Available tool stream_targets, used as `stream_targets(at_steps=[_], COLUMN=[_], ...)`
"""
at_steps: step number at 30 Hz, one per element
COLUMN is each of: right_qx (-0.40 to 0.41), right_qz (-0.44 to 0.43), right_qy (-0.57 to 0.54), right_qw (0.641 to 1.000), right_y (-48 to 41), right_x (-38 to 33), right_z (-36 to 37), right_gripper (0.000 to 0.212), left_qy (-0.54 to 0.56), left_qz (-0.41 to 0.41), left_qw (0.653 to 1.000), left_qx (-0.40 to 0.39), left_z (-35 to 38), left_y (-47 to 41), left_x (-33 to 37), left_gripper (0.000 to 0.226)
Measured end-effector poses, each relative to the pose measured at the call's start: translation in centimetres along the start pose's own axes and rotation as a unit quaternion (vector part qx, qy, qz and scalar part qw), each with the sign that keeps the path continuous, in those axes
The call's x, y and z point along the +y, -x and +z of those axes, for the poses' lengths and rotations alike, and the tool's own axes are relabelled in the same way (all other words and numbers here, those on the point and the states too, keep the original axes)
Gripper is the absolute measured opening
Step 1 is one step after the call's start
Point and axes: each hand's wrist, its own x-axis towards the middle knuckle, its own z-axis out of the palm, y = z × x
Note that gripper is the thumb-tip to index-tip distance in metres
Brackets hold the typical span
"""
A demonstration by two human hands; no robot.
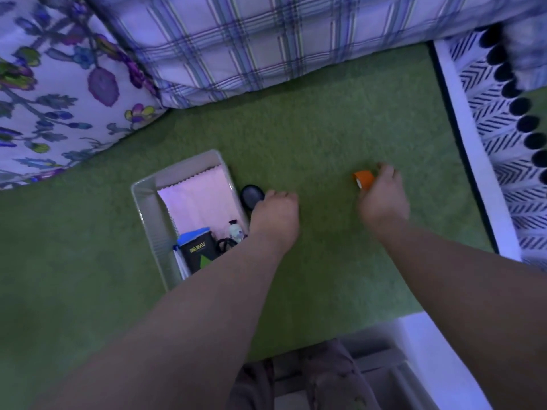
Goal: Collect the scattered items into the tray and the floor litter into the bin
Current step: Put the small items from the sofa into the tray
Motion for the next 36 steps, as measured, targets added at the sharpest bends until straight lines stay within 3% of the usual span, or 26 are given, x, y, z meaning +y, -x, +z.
stream_targets(at_steps=[6,12,17,26,30,36], right_qx=[-0.041,-0.05,-0.055,-0.087,-0.086,-0.082], right_qz=[0.038,-0.038,-0.095,-0.111,-0.107,-0.094], right_qy=[-0.029,-0.074,-0.1,-0.095,-0.079,-0.1], right_qw=[0.998,0.995,0.989,0.985,0.987,0.987], right_y=[-0.8,1.4,3.3,4.6,5.1,7.5], right_x=[0.1,-0.8,-0.8,-0.1,-0.6,-2.6], right_z=[0.1,0.4,2.1,4.0,3.7,2.8], right_gripper=[0.043,0.045,0.046,0.047,0.047,0.045], left_qy=[-0.066,-0.206,-0.214,-0.301,-0.253,0.011], left_qz=[-0.007,-0.014,-0.052,-0.044,0.01,-0.003], left_qw=[0.998,0.978,0.975,0.952,0.967,0.997], left_qx=[0.009,0.01,-0.023,-0.041,-0.015,0.083], left_z=[-0.3,-0.9,-0.3,0.2,-0.1,-2.9], left_y=[-0.9,-2.4,-3.7,-4.2,-3.2,0.5], left_x=[-0.5,-2.0,-2.4,-2.5,-2.6,-4.2], left_gripper=[0.036,0.034,0.033,0.033,0.031,0.046])
